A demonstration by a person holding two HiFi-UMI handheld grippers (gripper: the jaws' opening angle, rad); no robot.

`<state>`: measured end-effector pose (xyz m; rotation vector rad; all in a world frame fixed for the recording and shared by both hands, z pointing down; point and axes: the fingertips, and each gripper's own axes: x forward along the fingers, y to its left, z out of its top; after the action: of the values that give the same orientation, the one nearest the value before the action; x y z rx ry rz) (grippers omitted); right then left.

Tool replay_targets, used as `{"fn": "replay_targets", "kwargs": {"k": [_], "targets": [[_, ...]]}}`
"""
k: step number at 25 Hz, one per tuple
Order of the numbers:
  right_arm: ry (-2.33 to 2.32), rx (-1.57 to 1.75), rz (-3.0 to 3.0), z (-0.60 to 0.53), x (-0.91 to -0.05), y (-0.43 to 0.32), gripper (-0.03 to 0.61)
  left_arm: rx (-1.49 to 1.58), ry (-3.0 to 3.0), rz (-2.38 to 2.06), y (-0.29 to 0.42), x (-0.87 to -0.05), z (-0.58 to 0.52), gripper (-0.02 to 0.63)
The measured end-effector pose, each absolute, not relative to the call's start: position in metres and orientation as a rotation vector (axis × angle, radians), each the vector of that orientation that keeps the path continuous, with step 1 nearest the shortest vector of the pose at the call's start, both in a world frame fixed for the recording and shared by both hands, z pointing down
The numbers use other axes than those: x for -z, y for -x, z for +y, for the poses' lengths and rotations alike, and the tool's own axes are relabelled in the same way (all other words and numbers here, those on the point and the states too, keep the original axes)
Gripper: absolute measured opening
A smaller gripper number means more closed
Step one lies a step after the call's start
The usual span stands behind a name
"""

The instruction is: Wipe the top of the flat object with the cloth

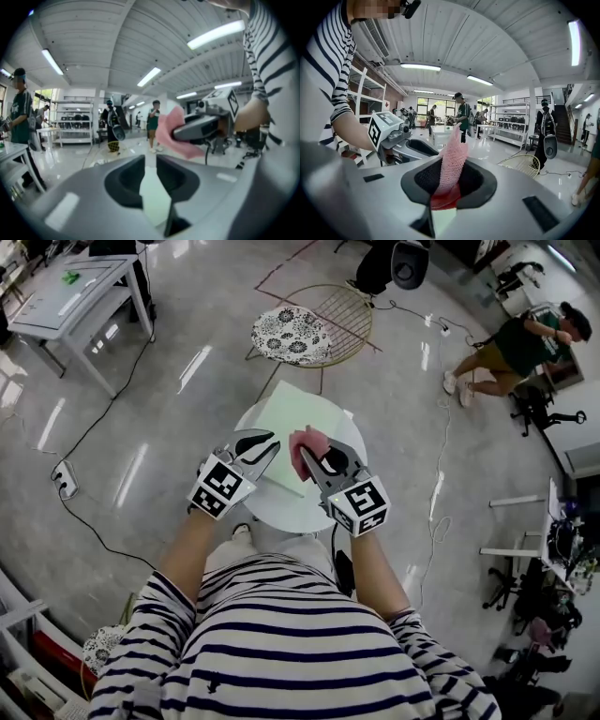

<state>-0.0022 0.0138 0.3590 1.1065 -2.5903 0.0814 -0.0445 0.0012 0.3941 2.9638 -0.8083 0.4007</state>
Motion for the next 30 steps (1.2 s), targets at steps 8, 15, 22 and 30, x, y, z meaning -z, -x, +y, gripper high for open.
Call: {"fn": "replay_targets", "kwargs": {"k": [8,15,22,30], "targets": [[-1.019,-0.162,-2.542,-0.022,-0.402,-0.004,0.064,-0.632,-2.796,-0.877,0.051,-0.468,-0.035,0.179],[-0.953,-0.224,-2.512,-0.047,-0.432,-0.015,0.064,-0.870,-2.576,-0.856,0.061,-0.556,-0.059,0.250],[-0.899,-0.263,-2.486,-0.061,-0.450,-0.025,0.064,-0.975,-2.390,-0.814,0.066,-0.616,-0.069,0.284],[-0.871,-0.290,-2.468,-0.065,-0.461,-0.030,0.064,-1.087,-2.227,-0.793,0.069,-0.659,-0.066,0.290]]}}
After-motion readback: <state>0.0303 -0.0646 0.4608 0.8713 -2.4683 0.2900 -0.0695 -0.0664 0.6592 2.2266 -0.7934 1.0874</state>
